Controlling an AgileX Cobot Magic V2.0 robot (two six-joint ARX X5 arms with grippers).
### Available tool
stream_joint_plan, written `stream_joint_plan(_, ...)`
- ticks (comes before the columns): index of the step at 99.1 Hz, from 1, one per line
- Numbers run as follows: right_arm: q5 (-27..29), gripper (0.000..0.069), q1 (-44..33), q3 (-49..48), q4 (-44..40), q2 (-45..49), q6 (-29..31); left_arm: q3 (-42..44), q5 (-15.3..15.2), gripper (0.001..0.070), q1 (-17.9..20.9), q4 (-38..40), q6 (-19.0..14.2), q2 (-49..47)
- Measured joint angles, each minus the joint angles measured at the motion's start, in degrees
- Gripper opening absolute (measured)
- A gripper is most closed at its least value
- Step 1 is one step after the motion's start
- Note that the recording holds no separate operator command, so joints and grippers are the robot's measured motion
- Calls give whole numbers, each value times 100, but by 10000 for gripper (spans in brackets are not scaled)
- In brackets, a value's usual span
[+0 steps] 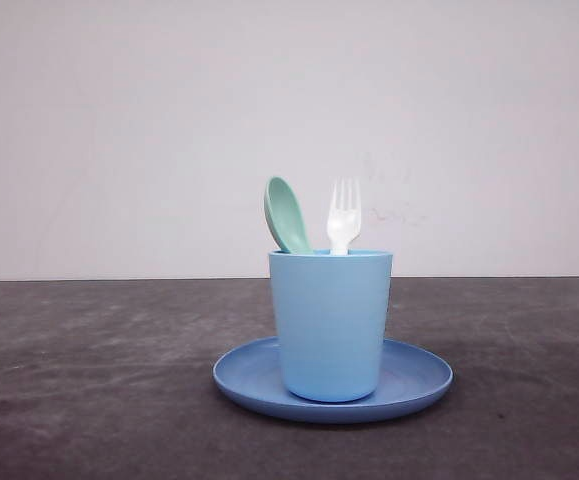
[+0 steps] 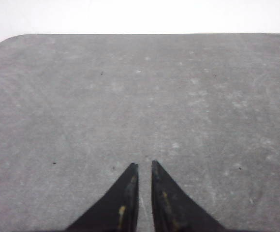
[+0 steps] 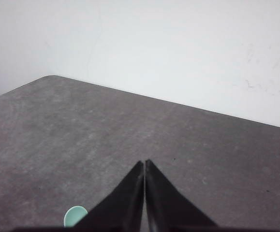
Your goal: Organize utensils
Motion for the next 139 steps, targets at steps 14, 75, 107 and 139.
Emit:
stream_joint_plan(14,0,4,0,0,0,0,0,0,0,24,0,0,-59,0)
stream_joint_plan(75,22,4,0,0,7,2,-44,0,0,24,0,0,-63,0)
stream_joint_plan(107,-385,4,-1694,-31,52,-11,-411,0,0,24,0,0,-63,0)
stream_joint_plan(139,-1517,4,-4004,-1770,1154,-1073,-437,0,0,24,0,2,-63,0)
